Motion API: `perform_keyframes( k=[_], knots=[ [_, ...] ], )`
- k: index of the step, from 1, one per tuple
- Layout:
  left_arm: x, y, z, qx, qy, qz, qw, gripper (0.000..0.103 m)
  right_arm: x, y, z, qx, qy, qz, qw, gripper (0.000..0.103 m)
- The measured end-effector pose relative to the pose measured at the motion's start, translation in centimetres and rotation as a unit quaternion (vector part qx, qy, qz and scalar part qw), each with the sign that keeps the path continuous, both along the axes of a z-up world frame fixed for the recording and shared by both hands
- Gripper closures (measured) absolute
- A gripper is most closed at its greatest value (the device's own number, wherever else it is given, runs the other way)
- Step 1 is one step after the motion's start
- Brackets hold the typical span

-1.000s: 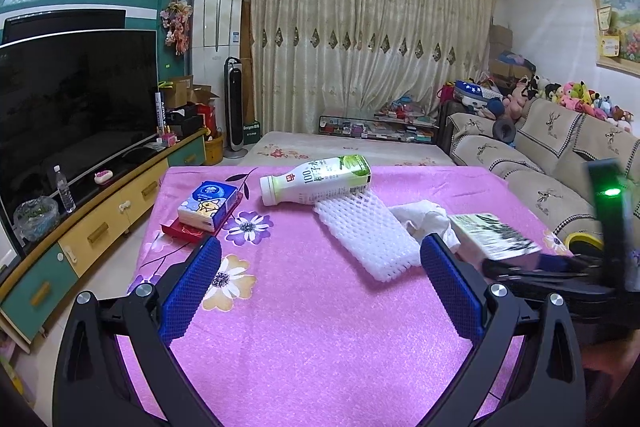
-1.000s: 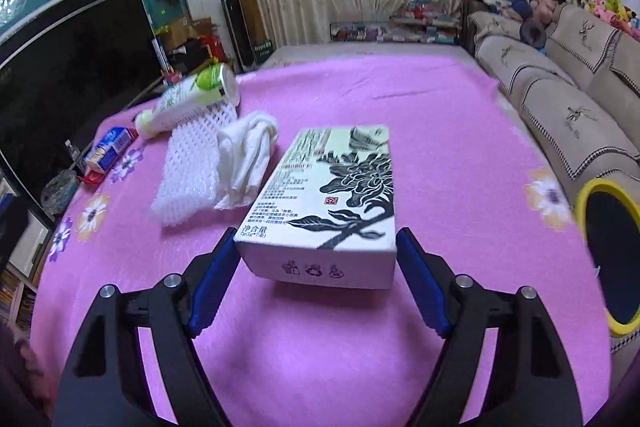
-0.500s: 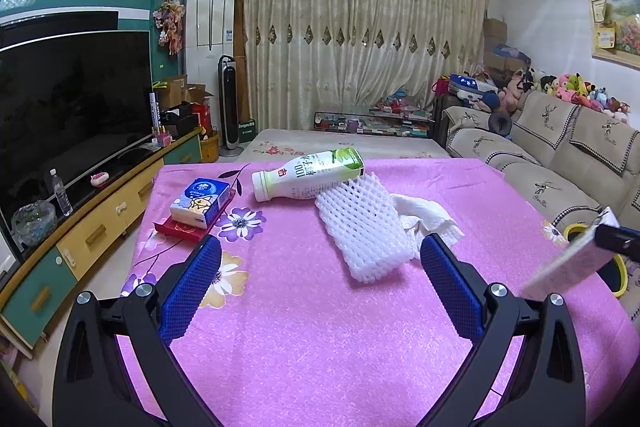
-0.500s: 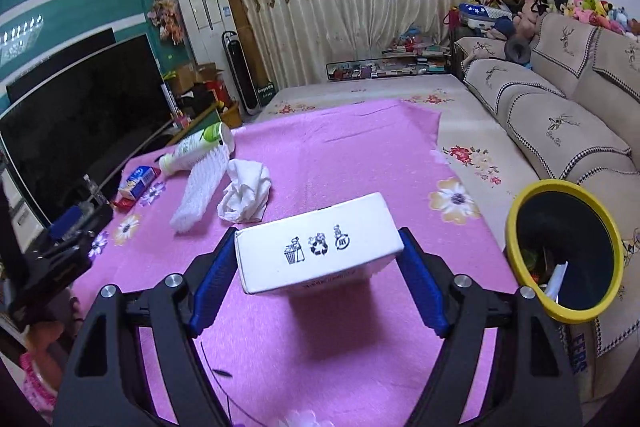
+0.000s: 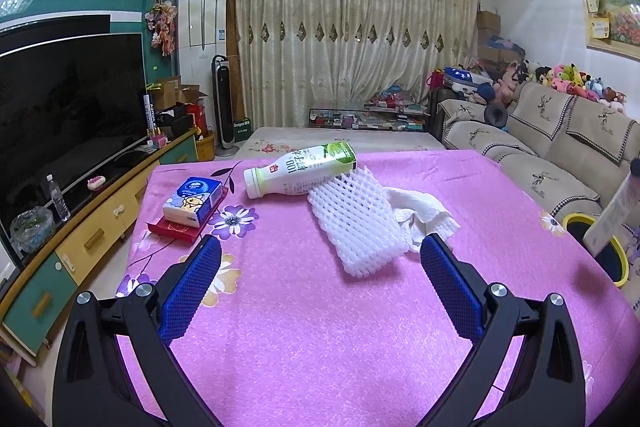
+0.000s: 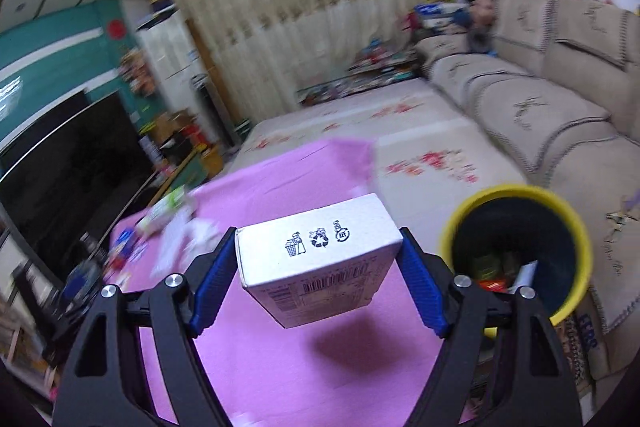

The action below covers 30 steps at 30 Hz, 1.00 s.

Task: Collect trash
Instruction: 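Carry the white box over the bin and open the right gripper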

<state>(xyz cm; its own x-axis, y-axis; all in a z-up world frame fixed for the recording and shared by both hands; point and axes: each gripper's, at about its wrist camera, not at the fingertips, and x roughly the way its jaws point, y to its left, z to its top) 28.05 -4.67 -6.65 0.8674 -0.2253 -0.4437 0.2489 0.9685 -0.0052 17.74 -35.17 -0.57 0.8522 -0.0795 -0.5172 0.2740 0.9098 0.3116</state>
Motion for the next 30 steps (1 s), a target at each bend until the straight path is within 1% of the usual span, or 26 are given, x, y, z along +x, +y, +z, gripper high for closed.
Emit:
perform_keyframes(
  k=[2,4,7,10,15,18,20,24,26,27,30],
  knots=[
    [0.0,-0.1,-0.1,0.000,0.001,-0.003,1.0000,0.005,-0.2,-3.2,-0.1,-0.009,0.003,-0.051,0.999,0.030],
    [0.0,-0.3,-0.1,0.001,0.002,-0.006,1.0000,0.005,-0.2,-5.9,-0.9,-0.016,0.015,-0.092,0.995,0.030],
    [0.0,-0.5,-0.2,0.005,0.003,-0.009,0.9999,0.005,0.3,-10.2,-3.2,-0.023,0.050,-0.151,0.987,0.030],
    [0.1,-0.7,-0.4,0.008,0.005,-0.012,0.9999,0.005,1.0,-13.4,-6.0,-0.007,0.086,-0.180,0.980,0.030],
    [0.2,-1.0,-0.7,0.013,0.010,-0.016,0.9997,0.005,2.1,-15.7,-9.2,0.008,0.124,-0.202,0.971,0.028],
    [0.3,-1.2,-0.9,0.015,0.011,-0.019,0.9997,0.005,2.1,-16.0,-10.1,0.015,0.123,-0.213,0.969,0.028],
    [0.3,-1.3,-0.9,0.016,0.012,-0.020,0.9996,0.005,2.2,-15.2,-9.9,0.007,0.113,-0.214,0.970,0.025],
    [0.1,-1.5,-0.9,0.021,0.011,-0.023,0.9994,0.005,2.3,-12.6,-8.6,-0.030,0.097,-0.211,0.972,0.018],
    [0.1,-1.7,-1.0,0.025,0.010,-0.024,0.9993,0.005,2.2,-11.4,-8.1,-0.051,0.084,-0.215,0.972,0.011],
    [0.2,-1.7,-1.0,0.025,0.010,-0.026,0.9993,0.005,2.1,-11.1,-7.9,-0.055,0.081,-0.217,0.971,0.011],
    [0.4,-2.5,-1.2,0.025,0.028,-0.048,0.9981,0.005,1.2,-9.7,-7.5,-0.041,0.049,-0.205,0.977,0.011]
  ],
)
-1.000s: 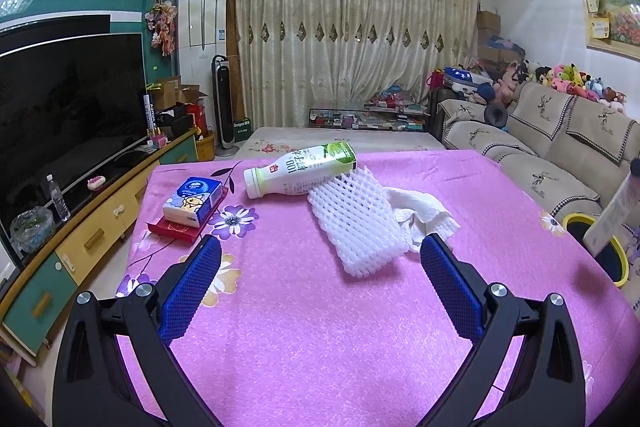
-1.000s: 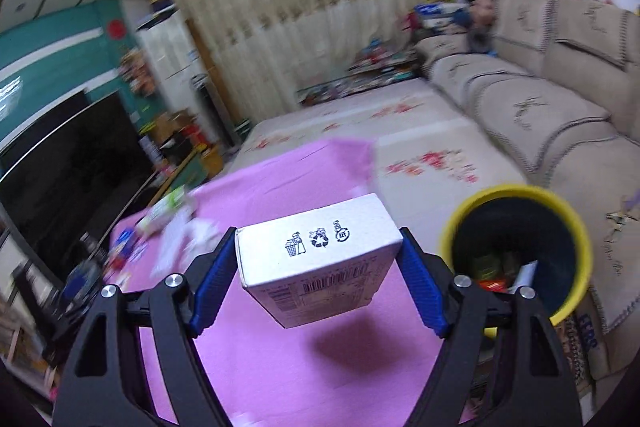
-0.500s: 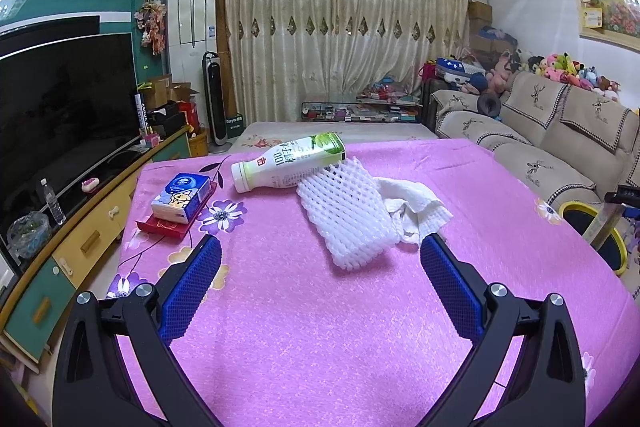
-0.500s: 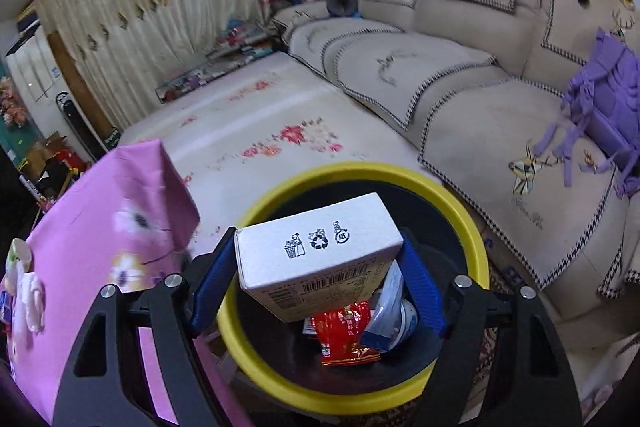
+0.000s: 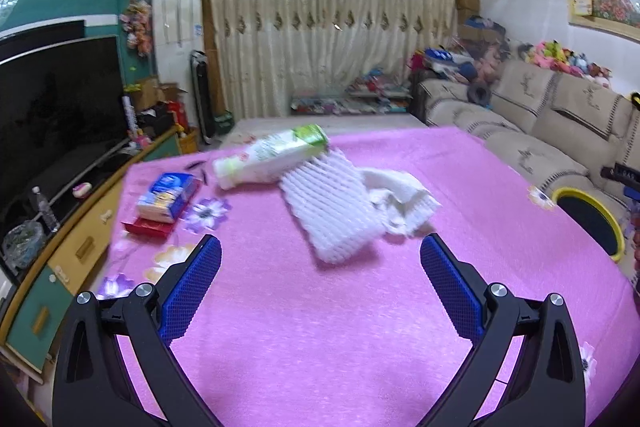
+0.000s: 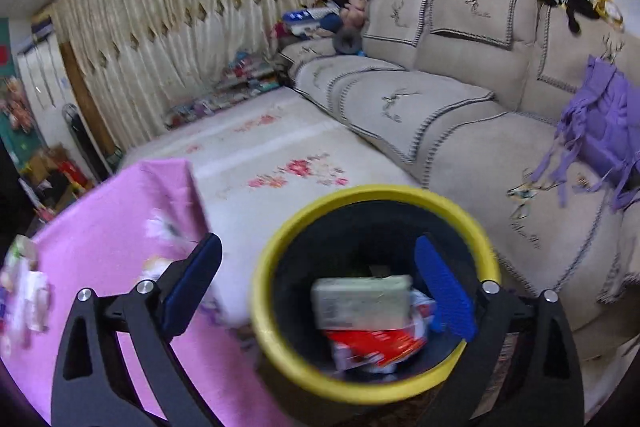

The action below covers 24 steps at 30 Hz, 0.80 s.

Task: Collect trash
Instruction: 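Carry the white box over the bin and open the right gripper, then grasp the white foam net with the left gripper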

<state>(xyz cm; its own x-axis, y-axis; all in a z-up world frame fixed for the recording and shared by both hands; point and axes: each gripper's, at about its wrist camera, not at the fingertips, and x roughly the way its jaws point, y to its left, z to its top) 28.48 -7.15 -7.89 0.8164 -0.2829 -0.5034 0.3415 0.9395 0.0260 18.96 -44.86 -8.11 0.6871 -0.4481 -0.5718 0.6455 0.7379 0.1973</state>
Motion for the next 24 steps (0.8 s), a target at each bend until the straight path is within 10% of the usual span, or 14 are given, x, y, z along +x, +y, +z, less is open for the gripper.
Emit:
perform_keyframes(
  k=[11,24],
  knots=[
    [3.3,-5.0,-0.5,0.062,0.039,-0.031,0.9968,0.005,-0.5,5.4,1.1,-0.098,-0.028,0.029,0.994,0.008],
    [9.1,-7.1,-3.5,0.127,0.090,-0.044,0.9868,0.032,-0.7,4.4,1.0,-0.074,-0.036,0.024,0.996,0.008]
  ],
)
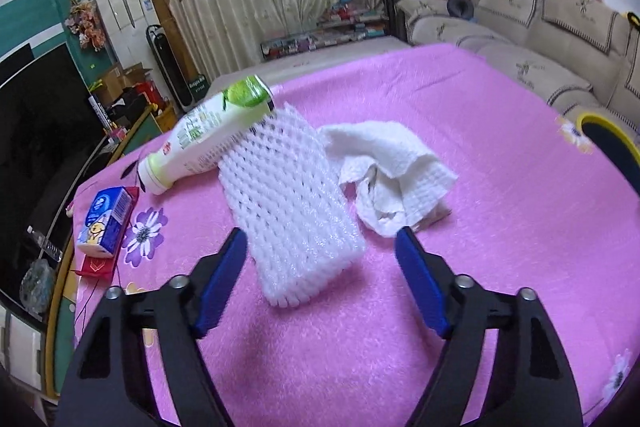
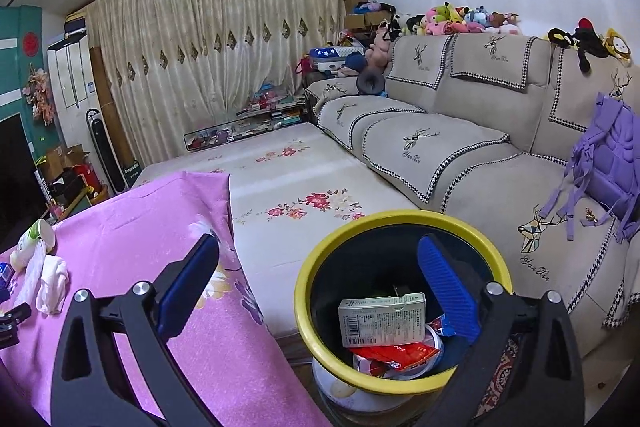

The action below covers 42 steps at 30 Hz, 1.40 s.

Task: Collect trash
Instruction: 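Grasp the white foam net with the left gripper, then carry the foam net over the bin and open the left gripper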

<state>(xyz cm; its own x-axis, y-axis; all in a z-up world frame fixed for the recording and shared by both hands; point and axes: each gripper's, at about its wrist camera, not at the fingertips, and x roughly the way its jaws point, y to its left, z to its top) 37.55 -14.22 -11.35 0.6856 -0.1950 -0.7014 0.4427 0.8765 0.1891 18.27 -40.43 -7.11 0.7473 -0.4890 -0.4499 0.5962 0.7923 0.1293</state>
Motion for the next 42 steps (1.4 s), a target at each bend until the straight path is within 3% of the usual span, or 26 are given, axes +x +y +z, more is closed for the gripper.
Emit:
perform_keyframes(
  k=[4,6,8,12,22,29,35,42],
  knots=[
    [1.2,0.3,-0.6,-0.004,0.022,-0.001,0.9997,0.046,0.0,-0.2,-0.1,0.003,-0.002,0.002,1.000,0.008],
    [1.4,0.5,-0.7,-0.006,0.024,-0.010,0.9996,0.065,0.0,-0.4,-0.1,0.007,-0.003,0.001,1.000,0.008],
    [1.4,0.7,-0.6,-0.012,0.028,-0.022,0.9993,0.077,0.0,-0.5,-0.2,0.012,-0.003,0.001,1.000,0.008],
    [0.8,1.5,0.1,-0.020,0.031,-0.029,0.9989,0.087,0.0,-0.7,-0.4,0.018,-0.003,0.001,1.000,0.008],
    [-5.8,2.1,5.2,-0.058,0.015,-0.057,0.9966,0.088,-0.3,-0.7,-0.2,0.017,-0.016,0.001,1.000,0.008],
    [-9.7,-4.2,7.7,-0.080,0.023,-0.129,0.9881,0.088,-3.4,-1.5,0.7,0.021,-0.045,0.001,0.999,0.008],
    [-12.3,-13.0,8.4,-0.091,0.043,-0.222,0.9698,0.088,-9.0,-3.7,1.8,-0.015,-0.044,-0.045,0.998,0.008],
    [-15.9,-25.6,8.3,-0.082,0.051,-0.323,0.9416,0.088,-15.0,-7.0,1.1,-0.016,-0.037,-0.103,0.994,0.008]
  ],
)
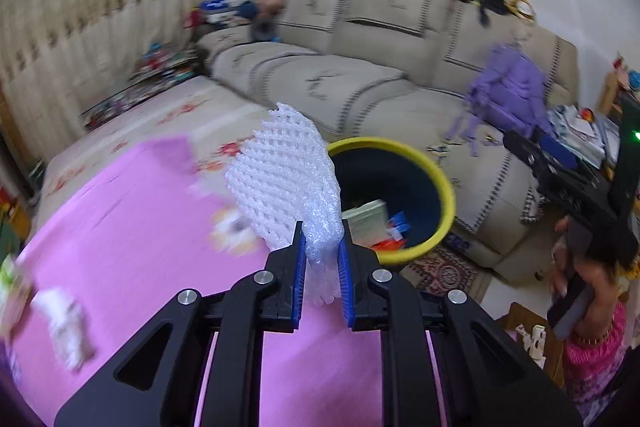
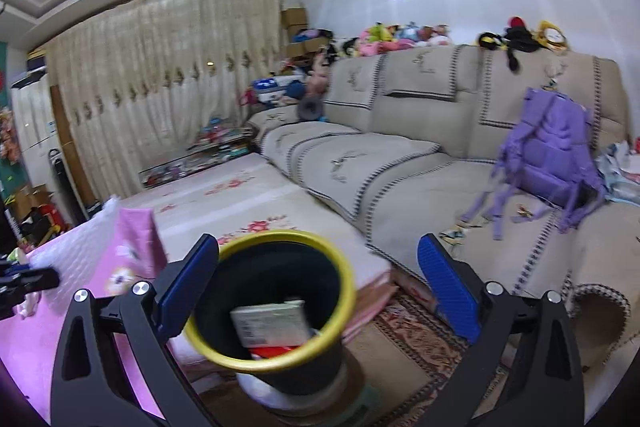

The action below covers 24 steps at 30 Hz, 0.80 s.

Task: Collect trash
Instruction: 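Carry the foam net over the bin and open the left gripper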

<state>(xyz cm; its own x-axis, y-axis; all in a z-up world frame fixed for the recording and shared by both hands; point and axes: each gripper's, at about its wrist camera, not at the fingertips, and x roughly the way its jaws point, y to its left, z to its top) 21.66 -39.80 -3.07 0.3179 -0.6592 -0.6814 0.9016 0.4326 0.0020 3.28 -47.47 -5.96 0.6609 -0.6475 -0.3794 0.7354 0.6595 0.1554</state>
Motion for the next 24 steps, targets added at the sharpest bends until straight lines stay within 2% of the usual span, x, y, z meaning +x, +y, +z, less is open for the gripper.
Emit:
perform_keyframes(
  k=[7,14,16,18,21,24],
  knots=[
    [-0.9,-11.3,-2.4,0.022,0.018,-0.049,0.9984,0.088,-3.8,-3.1,-1.1,0.014,0.003,-0.038,0.999,0.008],
    [1.2,-18.4,-6.8,0.058,0.068,-0.047,0.9949,0.086,-5.5,-5.3,-2.3,0.028,0.008,-0.062,0.998,0.008],
    [1.7,-19.6,-8.0,0.065,0.075,-0.036,0.9944,0.074,-5.9,-5.6,-2.5,0.032,0.005,-0.067,0.997,0.008],
    [1.9,-20.4,-8.9,0.069,0.076,-0.025,0.9944,0.045,-6.0,-5.8,-2.6,0.033,0.004,-0.069,0.997,0.008],
    [1.9,-19.9,-8.9,0.062,0.077,-0.016,0.9950,0.038,-6.1,-5.8,-2.6,0.035,0.002,-0.068,0.997,0.008],
    [1.7,-17.6,-7.3,0.043,0.069,-0.009,0.9966,0.030,-6.0,-5.3,-2.5,0.034,0.000,-0.064,0.997,0.008]
  ],
)
